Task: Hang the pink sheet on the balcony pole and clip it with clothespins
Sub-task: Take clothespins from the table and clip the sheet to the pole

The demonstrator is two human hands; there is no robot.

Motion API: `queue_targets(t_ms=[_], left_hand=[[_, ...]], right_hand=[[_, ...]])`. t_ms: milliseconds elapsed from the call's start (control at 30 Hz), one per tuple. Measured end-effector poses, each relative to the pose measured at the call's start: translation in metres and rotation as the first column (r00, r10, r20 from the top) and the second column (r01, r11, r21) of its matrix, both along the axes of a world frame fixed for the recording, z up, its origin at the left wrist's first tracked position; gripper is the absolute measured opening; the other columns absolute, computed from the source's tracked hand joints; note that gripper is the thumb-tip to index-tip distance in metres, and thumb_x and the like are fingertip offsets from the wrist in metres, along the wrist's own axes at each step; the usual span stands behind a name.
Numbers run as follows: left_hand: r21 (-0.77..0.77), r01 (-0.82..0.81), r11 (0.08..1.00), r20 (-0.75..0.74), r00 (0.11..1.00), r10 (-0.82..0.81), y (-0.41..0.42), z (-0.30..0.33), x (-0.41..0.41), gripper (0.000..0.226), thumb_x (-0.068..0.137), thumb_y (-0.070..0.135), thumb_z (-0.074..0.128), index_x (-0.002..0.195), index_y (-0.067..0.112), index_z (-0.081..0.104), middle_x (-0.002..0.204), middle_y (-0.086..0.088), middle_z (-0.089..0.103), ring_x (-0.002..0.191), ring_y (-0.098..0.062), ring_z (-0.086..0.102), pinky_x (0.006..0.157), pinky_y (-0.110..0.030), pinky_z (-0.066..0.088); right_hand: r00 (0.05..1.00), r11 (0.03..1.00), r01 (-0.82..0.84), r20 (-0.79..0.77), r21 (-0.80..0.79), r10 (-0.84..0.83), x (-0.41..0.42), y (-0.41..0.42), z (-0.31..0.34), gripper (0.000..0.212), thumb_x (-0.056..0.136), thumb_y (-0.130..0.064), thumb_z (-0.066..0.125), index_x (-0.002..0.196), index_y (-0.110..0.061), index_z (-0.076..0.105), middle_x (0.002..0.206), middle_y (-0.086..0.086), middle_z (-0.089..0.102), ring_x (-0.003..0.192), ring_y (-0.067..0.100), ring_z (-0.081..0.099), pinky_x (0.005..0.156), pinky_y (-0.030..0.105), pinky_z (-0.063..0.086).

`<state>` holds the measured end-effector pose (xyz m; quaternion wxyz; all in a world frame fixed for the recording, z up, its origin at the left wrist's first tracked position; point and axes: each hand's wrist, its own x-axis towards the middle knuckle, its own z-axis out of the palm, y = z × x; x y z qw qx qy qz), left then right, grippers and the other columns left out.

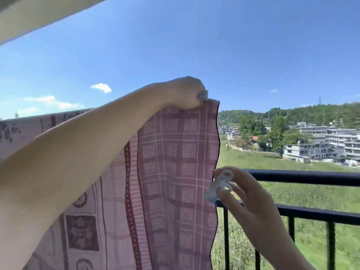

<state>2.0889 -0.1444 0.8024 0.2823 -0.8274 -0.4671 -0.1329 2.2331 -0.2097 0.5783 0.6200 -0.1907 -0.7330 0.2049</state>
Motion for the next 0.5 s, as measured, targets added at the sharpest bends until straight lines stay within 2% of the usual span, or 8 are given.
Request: queue_targets(t_ms=[67,133,200,267,333,400,433,500], left_hand=[[0.078,0.039,0.996,0.205,0.977,-0.054,0.009,-0.003,0.000,0.021,0.086,0.014,0.046,0.066,0.010,0.043,0.068,-0.007,0.044,0.068,-0.020,0.040,0.062,-0.029,0.031],[0.107,0.021,0.994,0.364,0.930,-0.059,0.021,-0.009,0.002,0.033,0.083,0.015,0.045,0.053,0.014,0.030,0.056,-0.001,0.035,0.059,-0.022,0.036,0.057,-0.028,0.030],[0.112,-0.027,0.993,0.449,0.893,-0.027,0.028,-0.010,0.006,0.038,0.082,0.017,0.047,0.050,0.016,0.026,0.053,0.000,0.031,0.052,-0.019,0.032,0.049,-0.028,0.025],[0.089,-0.062,0.994,0.483,0.876,0.011,0.028,-0.007,0.010,0.040,0.083,0.017,0.048,0.051,0.014,0.025,0.054,0.000,0.028,0.050,-0.016,0.028,0.048,-0.028,0.022],[0.027,-0.073,0.997,0.500,0.864,0.050,0.025,-0.003,0.011,0.039,0.085,0.016,0.048,0.054,0.009,0.025,0.056,0.000,0.026,0.051,-0.014,0.026,0.048,-0.028,0.020],[-0.050,-0.051,0.997,0.519,0.852,0.070,0.023,-0.001,0.011,0.039,0.086,0.015,0.048,0.056,0.011,0.024,0.058,0.000,0.024,0.052,-0.013,0.024,0.049,-0.027,0.018],[-0.080,-0.020,0.997,0.547,0.835,0.061,0.022,-0.001,0.009,0.039,0.086,0.015,0.049,0.056,0.013,0.025,0.059,0.001,0.025,0.053,-0.012,0.025,0.051,-0.026,0.019],[-0.066,0.061,0.996,0.580,0.814,-0.011,0.016,-0.004,0.005,0.029,0.087,0.016,0.052,0.061,0.012,0.039,0.061,0.004,0.035,0.053,-0.009,0.036,0.056,-0.025,0.025]], right_hand=[[0.992,0.993,-0.054,0.119,0.102,0.042,-0.010,-0.004,0.012,0.026,0.077,-0.048,0.061,0.101,-0.035,0.060,0.105,-0.011,0.066,0.103,0.008,0.062,0.088,0.021,0.050],[0.958,0.969,-0.096,0.287,0.225,0.029,-0.029,0.001,0.019,0.029,0.079,-0.038,0.062,0.107,-0.029,0.060,0.116,-0.016,0.062,0.110,0.002,0.057,0.091,0.012,0.045],[0.922,0.945,-0.060,0.381,0.321,-0.071,-0.050,0.020,0.019,0.034,0.080,-0.039,0.059,0.111,-0.026,0.058,0.142,-0.021,0.038,0.129,-0.003,0.037,0.101,0.010,0.032],[0.939,0.959,0.048,0.315,0.278,-0.139,-0.061,0.044,0.020,0.031,0.082,-0.042,0.058,0.110,-0.029,0.058,0.153,-0.020,0.011,0.140,0.002,0.017,0.104,0.011,0.024],[0.977,0.993,0.081,0.191,0.085,-0.096,-0.063,0.066,0.025,0.026,0.083,-0.039,0.061,0.108,-0.031,0.061,0.149,-0.018,0.022,0.133,0.005,0.033,0.094,0.008,0.037],[0.995,0.997,-0.028,0.089,-0.070,0.034,-0.066,0.081,0.027,0.022,0.081,-0.042,0.062,0.103,-0.036,0.062,0.139,-0.015,0.037,0.122,0.002,0.044,0.087,0.016,0.049],[0.995,0.991,-0.079,0.056,-0.105,0.086,-0.068,0.083,0.028,0.015,0.081,-0.040,0.062,0.097,-0.039,0.062,0.134,-0.009,0.043,0.114,0.000,0.049,0.085,0.020,0.052],[0.994,0.988,-0.100,0.019,-0.116,0.103,-0.068,0.084,0.027,0.012,0.084,-0.031,0.062,0.085,-0.042,0.059,0.107,-0.002,0.060,0.089,0.000,0.059,0.071,0.013,0.051]])
